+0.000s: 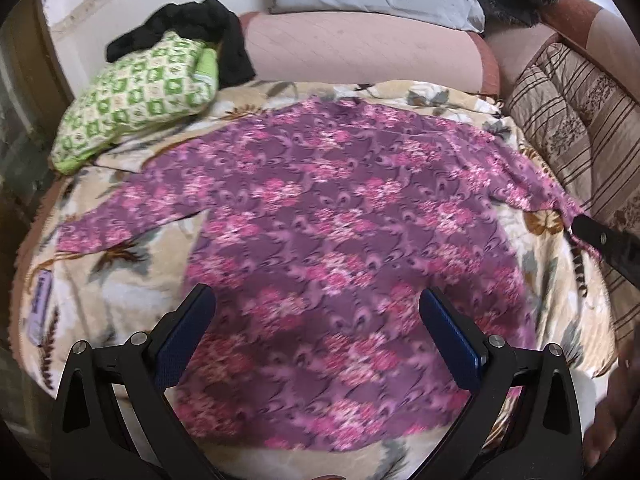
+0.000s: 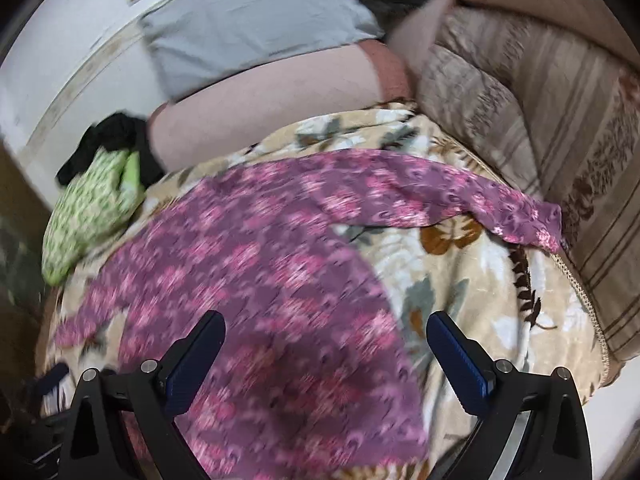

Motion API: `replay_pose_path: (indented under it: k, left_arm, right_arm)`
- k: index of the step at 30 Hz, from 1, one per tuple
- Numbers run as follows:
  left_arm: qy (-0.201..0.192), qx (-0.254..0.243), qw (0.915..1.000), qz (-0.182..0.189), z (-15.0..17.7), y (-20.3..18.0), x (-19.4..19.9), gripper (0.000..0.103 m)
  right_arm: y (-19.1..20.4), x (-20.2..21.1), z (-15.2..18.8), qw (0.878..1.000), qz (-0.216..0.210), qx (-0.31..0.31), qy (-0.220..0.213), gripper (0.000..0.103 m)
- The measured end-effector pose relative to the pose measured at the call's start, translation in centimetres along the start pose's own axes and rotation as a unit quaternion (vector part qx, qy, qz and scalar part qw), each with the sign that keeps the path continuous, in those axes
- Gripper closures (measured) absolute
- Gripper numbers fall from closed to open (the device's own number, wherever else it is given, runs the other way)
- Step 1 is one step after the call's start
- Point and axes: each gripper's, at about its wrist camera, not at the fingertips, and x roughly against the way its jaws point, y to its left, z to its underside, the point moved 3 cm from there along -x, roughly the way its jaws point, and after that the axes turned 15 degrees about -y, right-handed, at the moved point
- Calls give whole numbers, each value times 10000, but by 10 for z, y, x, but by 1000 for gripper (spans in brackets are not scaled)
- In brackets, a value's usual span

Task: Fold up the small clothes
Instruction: 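Grasp the shirt sleeve cuff with the right gripper and lift it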

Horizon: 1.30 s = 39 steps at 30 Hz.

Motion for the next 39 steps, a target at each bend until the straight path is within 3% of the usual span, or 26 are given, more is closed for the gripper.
replay_pose_path:
  k: [5,8,11,13,15,18,19,20,21,23,26,30,34,37,39]
  left_arm:
    - [235,240,9990,307,1,-23,-44,1]
    - [369,183,9980,480,4,-44,-61,1]
    - [444,37,9970,626,9,-60,-70,1]
    - [466,-54,9968,654,13,-67,-73,1]
    - [518,-74,9962,694,17,-69,-75,1]
    - [610,-61,9956,705,22,-70,-78,1]
    - [622,-52,9956,706,23,-69,-78,1]
    - [623,-48,9956,699,24,-69,-78,1]
    - [625,-50,9957,688,25,-68,-77,1]
    - [605,-61,9958,686,26,-64,-74,1]
    - [524,-21,9964,669,26,-53,-67,1]
    - [462,175,9967,637,26,-30,-62,1]
    - [437,517,9963,520,27,3,-62,1]
    - [382,798,9955,354,27,39,-61,1]
    - [345,950,9946,230,25,62,-58,1]
  right_arm:
    - [-93,-60,-30,9924,754,-967,-69,5]
    - [-160,-97,-36,9764,967,-1929,76,13]
    - [-222,-123,-22,9524,1289,-2756,220,17]
    - [-241,-134,-14,9472,1333,-2911,176,18]
    - [-259,-145,-5,9360,1165,-3318,127,29]
    - [-279,-151,-14,9236,1058,-3682,-147,34]
    - [-282,-153,-20,9252,1085,-3630,-199,38]
    - [-284,-157,-25,9291,1154,-3508,-183,50]
    - [-285,-163,-28,9342,1363,-3296,-56,72]
    - [-283,-162,-33,9385,1573,-3075,-17,89]
    - [-247,-130,-68,9551,1836,-2254,-562,91]
    - [-164,-69,-128,9721,1333,-1199,-1516,91]
    - [-46,-21,-158,9769,460,69,-2088,91]
    - [39,-9,-142,9756,-562,663,-2018,91]
    - [89,-8,-113,9707,-1157,1042,-1830,91]
